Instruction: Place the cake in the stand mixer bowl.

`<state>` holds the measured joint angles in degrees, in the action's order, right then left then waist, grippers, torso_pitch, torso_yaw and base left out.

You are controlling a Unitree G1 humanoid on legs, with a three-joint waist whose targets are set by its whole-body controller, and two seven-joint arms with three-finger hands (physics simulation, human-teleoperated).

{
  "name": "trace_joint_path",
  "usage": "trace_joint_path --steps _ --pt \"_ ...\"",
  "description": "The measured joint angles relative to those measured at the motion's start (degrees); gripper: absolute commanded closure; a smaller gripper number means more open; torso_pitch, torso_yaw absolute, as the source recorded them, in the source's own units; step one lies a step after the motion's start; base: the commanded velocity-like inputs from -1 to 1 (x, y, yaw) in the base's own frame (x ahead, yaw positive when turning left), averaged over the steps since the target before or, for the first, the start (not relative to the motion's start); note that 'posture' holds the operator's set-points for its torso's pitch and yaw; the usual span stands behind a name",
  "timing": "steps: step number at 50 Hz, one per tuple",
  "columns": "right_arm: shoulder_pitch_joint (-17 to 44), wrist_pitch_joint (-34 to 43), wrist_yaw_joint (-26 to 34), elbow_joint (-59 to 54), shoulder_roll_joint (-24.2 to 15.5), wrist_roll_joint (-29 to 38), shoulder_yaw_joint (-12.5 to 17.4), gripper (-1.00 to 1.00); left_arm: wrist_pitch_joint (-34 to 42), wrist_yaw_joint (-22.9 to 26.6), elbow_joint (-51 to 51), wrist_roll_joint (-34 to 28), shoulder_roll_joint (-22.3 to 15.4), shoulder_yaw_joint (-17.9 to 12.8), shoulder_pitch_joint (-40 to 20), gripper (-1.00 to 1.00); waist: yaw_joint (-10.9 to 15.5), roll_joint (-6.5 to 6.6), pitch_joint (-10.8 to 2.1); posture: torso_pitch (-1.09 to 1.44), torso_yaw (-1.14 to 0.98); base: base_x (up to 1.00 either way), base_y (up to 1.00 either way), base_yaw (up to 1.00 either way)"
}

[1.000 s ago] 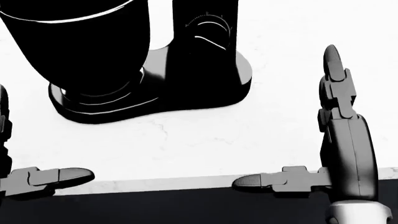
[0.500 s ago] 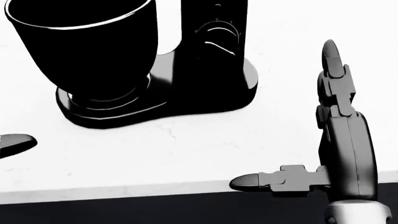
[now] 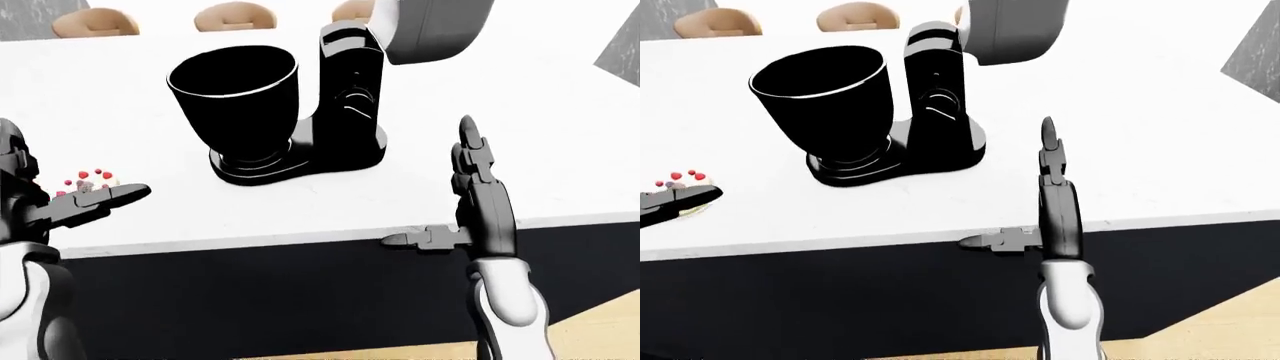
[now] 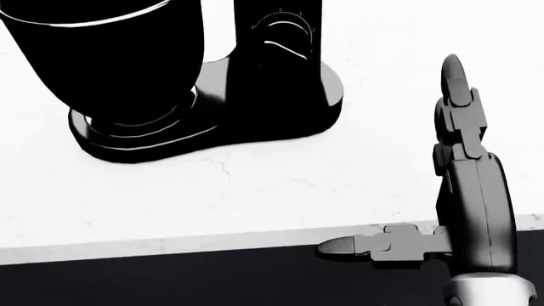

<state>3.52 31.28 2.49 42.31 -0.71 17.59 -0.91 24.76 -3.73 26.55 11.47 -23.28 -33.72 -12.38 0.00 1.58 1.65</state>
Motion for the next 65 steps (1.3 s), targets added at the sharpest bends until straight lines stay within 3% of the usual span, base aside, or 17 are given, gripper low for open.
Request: trace_joint_path --steps 7,20,48,65 --pt "0.2 0.5 0.1 0.3 0.0 0.1 -0.1 -1.0 -2.9 -0.5 -4.9 -0.2 -1.8 -1.0 -0.3 -1.0 0.0 0.14 -0.06 0.0 0.0 0.0 0.0 0.0" --pt "0.3 0.3 0.1 -0.2 0.1 0.3 -0.4 -1.0 -10.7 0.2 -13.5 -1.9 -1.7 -2.2 2.1 -1.0 0.0 0.18 -0.23 0.0 0.0 0.0 0.0 0.0" --pt "0.5 0.2 0.4 -0.1 0.2 0.5 -0.9 -1.0 -20.5 -1.4 -28.5 -5.6 -2.1 1.0 2.1 -1.0 -0.2 0.34 -0.31 0.0 0.0 0.0 0.0 0.0" --pt "0.8 0.3 0.7 0.2 0.1 0.7 -1.0 -1.0 -21.1 -2.5 -33.1 -7.6 -2.6 3.0 0.8 -1.0 -0.3 0.51 -0.31 0.0 0.0 0.0 0.0 0.0"
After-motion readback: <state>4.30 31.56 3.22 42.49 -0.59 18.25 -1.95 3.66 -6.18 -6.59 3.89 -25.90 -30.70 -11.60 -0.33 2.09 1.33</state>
